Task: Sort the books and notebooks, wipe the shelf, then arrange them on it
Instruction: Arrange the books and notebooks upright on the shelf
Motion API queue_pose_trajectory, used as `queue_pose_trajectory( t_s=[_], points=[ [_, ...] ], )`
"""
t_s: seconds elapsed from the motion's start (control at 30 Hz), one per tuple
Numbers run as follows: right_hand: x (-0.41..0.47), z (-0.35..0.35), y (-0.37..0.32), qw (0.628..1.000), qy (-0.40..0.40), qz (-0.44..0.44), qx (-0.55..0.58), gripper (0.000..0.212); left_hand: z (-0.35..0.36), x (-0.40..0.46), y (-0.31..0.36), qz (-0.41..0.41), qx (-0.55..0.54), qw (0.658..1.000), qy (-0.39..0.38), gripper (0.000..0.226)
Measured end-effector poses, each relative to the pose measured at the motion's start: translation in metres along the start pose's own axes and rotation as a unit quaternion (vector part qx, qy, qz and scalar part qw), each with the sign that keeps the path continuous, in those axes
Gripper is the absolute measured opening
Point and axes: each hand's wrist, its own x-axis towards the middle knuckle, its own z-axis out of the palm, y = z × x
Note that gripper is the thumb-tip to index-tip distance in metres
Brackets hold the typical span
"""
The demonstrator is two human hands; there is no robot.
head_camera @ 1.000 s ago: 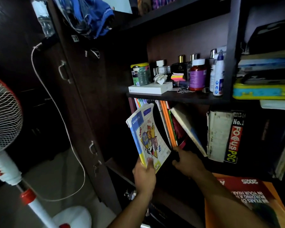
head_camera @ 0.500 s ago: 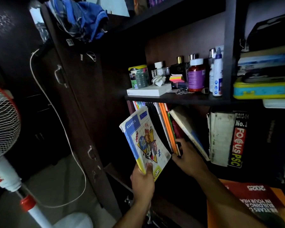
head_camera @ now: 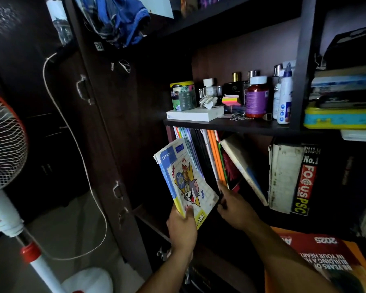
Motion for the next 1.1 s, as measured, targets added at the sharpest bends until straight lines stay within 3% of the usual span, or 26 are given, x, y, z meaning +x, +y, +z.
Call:
queue_pose_trajectory(
  t_s=[0.13, 0.23, 0.5, 0.57, 0.67, 0.73, 0.87, 0.97, 1.1],
  points=[
    [-0.002, -0.001, -0.002, 0.999, 0.036, -0.025, 0.004, 0.063, 0.001, -0.001, 0.001, -0.006, -0.01, 1.0, 0.002, 0.028],
    [0.0, -0.006, 0.003, 0.995, 0.095, 0.013, 0.021, 0.046, 0.0, -0.001, 0.001, -0.011, -0.016, 1.0, 0.004, 0.026],
    [0.003, -0.008, 0.007, 0.992, 0.093, 0.058, 0.069, 0.037, -0.001, 0.001, 0.0, -0.018, -0.017, 1.0, 0.007, 0.021],
    [0.005, -0.008, 0.011, 0.989, 0.109, 0.073, 0.075, 0.046, -0.001, 0.001, -0.001, -0.015, -0.016, 1.0, 0.001, 0.021],
    [0.006, -0.009, 0.015, 0.981, 0.095, 0.113, 0.129, 0.083, -0.002, -0.001, -0.003, -0.007, -0.017, 1.0, -0.016, 0.019],
    [0.006, -0.008, 0.016, 0.978, 0.087, 0.115, 0.15, 0.098, -0.002, -0.005, -0.003, 0.004, -0.015, 1.0, -0.025, 0.018],
    [0.008, -0.012, 0.015, 0.961, 0.141, 0.091, 0.218, 0.106, -0.002, -0.008, -0.006, 0.053, 0.044, 0.998, -0.009, 0.029],
    [0.009, -0.017, 0.013, 0.948, 0.205, 0.084, 0.23, 0.111, -0.004, -0.009, -0.008, 0.065, 0.042, 0.997, -0.006, 0.027],
    [0.009, -0.02, 0.011, 0.941, 0.235, 0.095, 0.223, 0.104, -0.006, -0.014, -0.008, 0.093, 0.061, 0.993, -0.033, 0.019]
  ],
)
